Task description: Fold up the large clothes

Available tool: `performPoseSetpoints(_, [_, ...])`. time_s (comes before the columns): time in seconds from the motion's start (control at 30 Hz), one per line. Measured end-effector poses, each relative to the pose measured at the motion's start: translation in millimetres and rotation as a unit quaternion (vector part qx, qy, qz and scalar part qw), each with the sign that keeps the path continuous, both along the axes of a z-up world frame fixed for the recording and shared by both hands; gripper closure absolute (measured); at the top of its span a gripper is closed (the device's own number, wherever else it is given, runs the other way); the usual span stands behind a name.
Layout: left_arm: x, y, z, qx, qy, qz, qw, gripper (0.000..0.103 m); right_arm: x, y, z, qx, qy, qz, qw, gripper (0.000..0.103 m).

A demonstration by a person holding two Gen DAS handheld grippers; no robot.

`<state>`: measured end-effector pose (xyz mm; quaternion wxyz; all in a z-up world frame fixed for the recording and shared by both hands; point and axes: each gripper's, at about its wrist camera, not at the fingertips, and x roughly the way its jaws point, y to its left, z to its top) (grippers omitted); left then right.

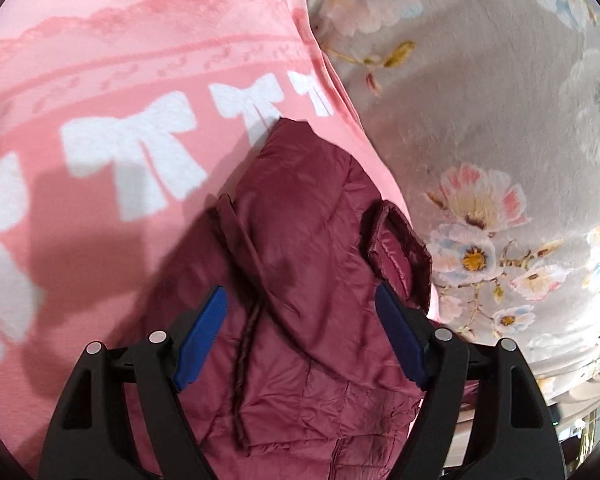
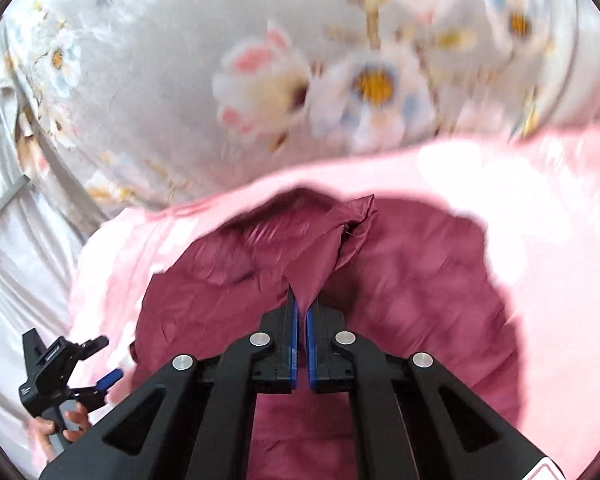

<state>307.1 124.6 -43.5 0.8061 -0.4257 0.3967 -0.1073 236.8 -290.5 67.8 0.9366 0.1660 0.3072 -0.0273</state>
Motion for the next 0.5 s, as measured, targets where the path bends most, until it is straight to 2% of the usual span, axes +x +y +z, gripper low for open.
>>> performPoseSetpoints(0.07, [6.5, -7.8, -3.4, 0.002, 0.007, -0.003, 1.0, 0.029, 0.2, -7.4, 6.3, -0.024, 0.001, -0.009, 1.0, 0.1])
performPoseSetpoints(0.13, [13.1, -10.7, -5.8, 0.012, 0.011, 0.004, 0.9999, 0.029, -0.7, -14.6, 2.1, -0.024, 0.01, -0.011, 1.0, 0.1])
performPoseSetpoints(0.2, [22.9, -11.8, -6.6, 0.041, 0.016, 0.017, 0.9989, 0.031, -1.1, -21.4, -5.9, -0.021, 0.019, -0.012, 1.0, 0.1])
performPoseSetpoints(0.3, [38.0, -8.4, -8.9, 0.096, 0.029, 0.038, 0.9942, 0.049, -4.5, -24.9, -19.7, -0.005, 0.025, -0.01, 1.0, 0.1])
performPoseSetpoints(0.33, [41.0, -6.3, -10.1, 0.106, 0.031, 0.043, 0.9929, 0.061, -6.5, -26.6, -23.7, -0.002, 0.027, -0.01, 1.0, 0.1])
performPoseSetpoints(0.37, [46.1, -4.1, -12.1, 0.123, 0.037, 0.046, 0.9907, 0.081, -7.1, -26.3, -26.2, 0.0, 0.028, -0.01, 1.0, 0.1])
performPoseSetpoints(0.4, [51.6, -2.8, -14.7, 0.137, 0.043, 0.041, 0.9887, 0.089, -7.4, -27.7, -28.0, 0.002, 0.028, -0.009, 1.0, 0.1])
performPoseSetpoints(0.43, [55.0, -1.2, -16.8, 0.146, 0.047, 0.035, 0.9876, 0.102, -7.4, -28.3, -29.6, 0.005, 0.028, -0.006, 1.0, 0.1])
performPoseSetpoints(0.5, [52.3, 3.4, -14.3, 0.15, 0.04, 0.04, 0.987, 0.102, -8.7, -29.4, -31.9, 0.004, 0.03, -0.002, 1.0, 0.1])
